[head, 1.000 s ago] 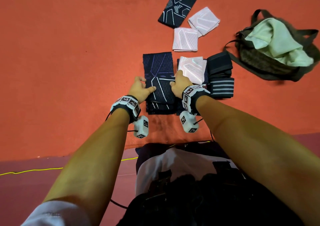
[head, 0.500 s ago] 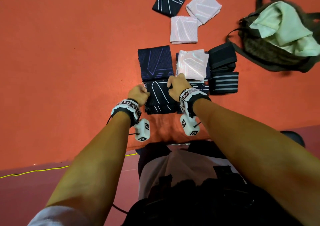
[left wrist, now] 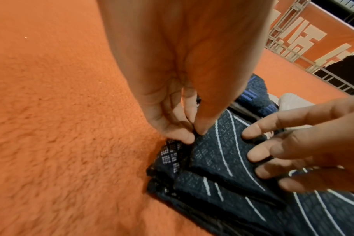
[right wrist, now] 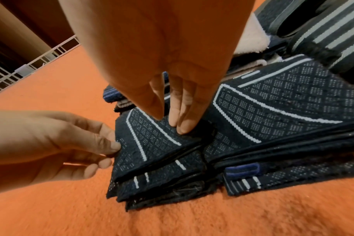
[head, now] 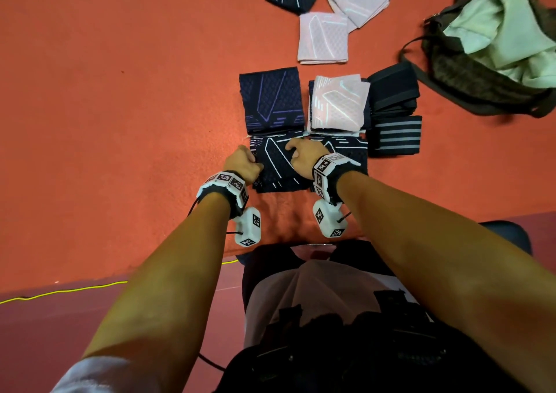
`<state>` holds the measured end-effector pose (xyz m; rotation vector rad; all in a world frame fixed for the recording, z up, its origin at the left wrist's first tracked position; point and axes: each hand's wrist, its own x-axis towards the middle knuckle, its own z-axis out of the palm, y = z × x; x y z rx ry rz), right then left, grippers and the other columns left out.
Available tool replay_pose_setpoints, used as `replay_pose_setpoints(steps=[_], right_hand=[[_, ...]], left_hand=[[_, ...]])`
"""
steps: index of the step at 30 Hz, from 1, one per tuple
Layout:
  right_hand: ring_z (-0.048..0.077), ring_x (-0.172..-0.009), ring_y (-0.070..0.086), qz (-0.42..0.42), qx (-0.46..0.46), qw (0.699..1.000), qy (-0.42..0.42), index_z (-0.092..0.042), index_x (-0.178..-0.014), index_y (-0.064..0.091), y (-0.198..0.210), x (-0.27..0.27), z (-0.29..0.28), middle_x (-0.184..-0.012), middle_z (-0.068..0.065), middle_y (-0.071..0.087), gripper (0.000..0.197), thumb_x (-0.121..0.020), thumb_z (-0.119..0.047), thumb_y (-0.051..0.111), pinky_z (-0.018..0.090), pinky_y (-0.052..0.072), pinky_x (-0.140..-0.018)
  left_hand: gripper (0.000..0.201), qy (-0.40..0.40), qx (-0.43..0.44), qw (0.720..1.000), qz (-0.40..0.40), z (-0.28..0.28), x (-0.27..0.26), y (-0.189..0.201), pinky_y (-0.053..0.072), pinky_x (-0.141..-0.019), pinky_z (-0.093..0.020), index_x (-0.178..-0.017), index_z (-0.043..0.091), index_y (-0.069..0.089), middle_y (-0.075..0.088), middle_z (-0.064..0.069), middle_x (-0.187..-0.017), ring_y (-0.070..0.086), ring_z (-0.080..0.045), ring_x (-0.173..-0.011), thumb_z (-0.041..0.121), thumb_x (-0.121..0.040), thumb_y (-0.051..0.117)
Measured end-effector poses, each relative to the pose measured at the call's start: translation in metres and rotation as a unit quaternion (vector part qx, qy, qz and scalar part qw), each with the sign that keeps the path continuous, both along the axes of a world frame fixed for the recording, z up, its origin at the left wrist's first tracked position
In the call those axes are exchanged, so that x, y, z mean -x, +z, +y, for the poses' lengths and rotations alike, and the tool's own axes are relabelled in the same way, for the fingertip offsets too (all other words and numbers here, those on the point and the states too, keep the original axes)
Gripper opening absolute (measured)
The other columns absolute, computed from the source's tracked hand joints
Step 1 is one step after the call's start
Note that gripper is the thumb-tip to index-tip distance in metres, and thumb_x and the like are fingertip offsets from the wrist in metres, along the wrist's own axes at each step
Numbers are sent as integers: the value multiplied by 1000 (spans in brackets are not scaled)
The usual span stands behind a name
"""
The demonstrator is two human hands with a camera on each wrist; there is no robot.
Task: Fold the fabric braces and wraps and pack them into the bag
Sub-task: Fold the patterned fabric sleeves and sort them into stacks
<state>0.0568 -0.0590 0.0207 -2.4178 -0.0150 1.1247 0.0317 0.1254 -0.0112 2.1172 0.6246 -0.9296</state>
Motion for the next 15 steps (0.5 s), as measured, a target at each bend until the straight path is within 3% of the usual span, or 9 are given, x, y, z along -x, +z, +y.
replay_pose_setpoints(steps=[2,5,7,10,15], right_hand=[[28,-115,59,10,2,1000,6,-24,-141,50,-1,2,2,-131,9,60,52,-90,-12,48,33,49,-96],[27,-118,58,18,0,1000,8,-23,-144,46,-2,5,5,-131,6,61,56,-90,-11,47,32,48,-97],[26,-119,58,25,-5,1000,4,-23,-146,44,-3,7,6,-132,5,61,59,-88,-11,49,30,48,-98],[26,-125,55,38,-9,999,7,-23,-150,39,-4,12,6,-138,6,58,63,-89,-14,53,30,46,-102],[27,-117,60,18,-17,1000,17,-18,-142,48,4,3,5,-125,8,64,52,-91,-17,56,27,45,-92]], left_hand=[[31,14,-6,999,-31,0,0,1,54,-77,-39,-76,23,43,61,-8,-81,62,-26,-77,12,-85,71],[19,47,83,995,-24,-7,2,6,53,-62,-30,-82,18,53,64,-4,-72,64,-18,-63,10,-89,69],[10,55,126,991,-1,-14,4,10,57,-66,-30,-95,14,57,64,-5,-81,66,-17,-72,8,-93,64],[14,70,122,990,0,-23,6,10,58,-82,-38,-106,13,57,64,-4,-85,66,-22,-87,7,-94,58],[13,83,107,990,-21,-23,3,17,54,-70,-32,-104,17,56,62,-3,-78,61,-21,-78,8,-94,56]])
